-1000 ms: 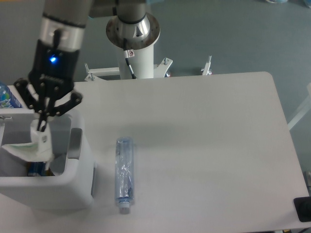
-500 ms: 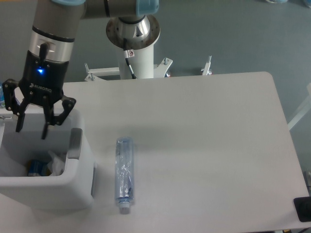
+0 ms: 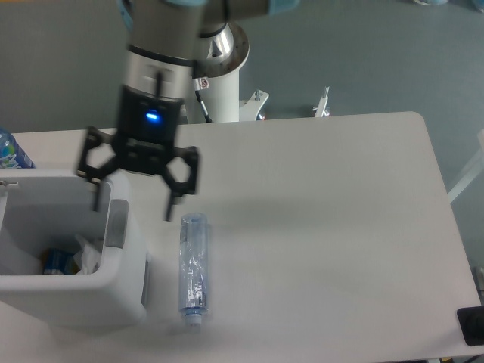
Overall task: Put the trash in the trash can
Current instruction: 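Move the open gripper over the clear plastic water bottle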
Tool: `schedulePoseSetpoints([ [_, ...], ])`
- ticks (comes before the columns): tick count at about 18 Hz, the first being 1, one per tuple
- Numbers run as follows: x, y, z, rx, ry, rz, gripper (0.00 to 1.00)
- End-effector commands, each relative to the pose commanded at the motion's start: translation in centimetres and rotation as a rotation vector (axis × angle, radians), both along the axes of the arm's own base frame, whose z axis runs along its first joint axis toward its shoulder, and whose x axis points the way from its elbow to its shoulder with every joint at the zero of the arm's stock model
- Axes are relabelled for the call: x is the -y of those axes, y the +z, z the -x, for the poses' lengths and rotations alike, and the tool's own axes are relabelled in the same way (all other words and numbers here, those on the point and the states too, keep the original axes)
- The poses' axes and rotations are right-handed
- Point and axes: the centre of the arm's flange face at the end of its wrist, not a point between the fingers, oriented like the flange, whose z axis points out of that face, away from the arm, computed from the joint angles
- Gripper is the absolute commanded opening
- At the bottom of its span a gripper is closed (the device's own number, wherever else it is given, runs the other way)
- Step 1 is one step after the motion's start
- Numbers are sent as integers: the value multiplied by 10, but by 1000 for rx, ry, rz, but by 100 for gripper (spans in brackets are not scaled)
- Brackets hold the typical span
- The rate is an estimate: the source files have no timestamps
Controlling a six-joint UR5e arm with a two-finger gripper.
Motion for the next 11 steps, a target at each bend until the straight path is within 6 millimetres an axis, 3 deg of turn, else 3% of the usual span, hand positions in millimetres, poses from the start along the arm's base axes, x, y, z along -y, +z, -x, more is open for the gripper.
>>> schedulePoseSetpoints([
  [11,-38,-175,79,-33,-130,252,100],
])
